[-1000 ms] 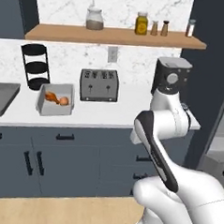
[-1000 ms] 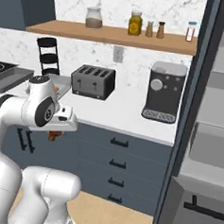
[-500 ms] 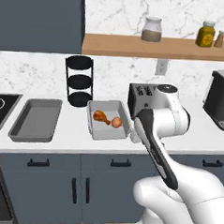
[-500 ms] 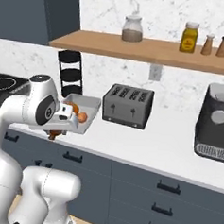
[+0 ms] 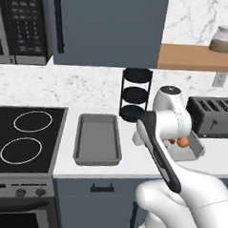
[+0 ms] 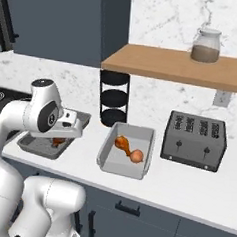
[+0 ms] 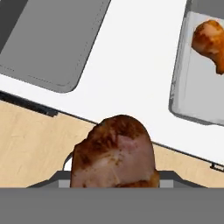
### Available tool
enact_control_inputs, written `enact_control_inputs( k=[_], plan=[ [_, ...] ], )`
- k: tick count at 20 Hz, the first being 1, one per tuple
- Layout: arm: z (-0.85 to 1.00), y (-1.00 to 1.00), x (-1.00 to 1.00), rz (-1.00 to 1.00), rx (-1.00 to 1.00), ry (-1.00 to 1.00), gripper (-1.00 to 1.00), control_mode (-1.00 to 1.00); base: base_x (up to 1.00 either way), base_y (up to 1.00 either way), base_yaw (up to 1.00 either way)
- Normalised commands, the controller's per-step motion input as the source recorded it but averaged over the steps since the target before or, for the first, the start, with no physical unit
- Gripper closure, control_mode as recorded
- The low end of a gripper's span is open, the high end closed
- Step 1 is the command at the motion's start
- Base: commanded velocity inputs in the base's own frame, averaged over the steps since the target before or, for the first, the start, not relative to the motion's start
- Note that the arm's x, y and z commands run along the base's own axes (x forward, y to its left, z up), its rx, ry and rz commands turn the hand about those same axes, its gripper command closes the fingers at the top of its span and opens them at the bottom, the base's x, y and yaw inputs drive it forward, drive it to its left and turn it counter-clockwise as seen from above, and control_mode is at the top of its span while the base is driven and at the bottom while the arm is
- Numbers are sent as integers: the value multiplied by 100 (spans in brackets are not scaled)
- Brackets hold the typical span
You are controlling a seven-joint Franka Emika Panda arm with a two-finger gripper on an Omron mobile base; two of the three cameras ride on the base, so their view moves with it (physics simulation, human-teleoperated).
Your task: Place one onion and one chicken drumstick in each tupperware on the nearby counter, to pack two identical lunches.
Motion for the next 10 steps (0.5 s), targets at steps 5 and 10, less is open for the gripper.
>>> enact_control_inputs(
  k=[5,10],
  plan=[
    [0,0,0,0,0,0,100,100,85,100,0],
    [-31,15,20,-4,-8,0,100,-100,51,60,-2]
  ],
)
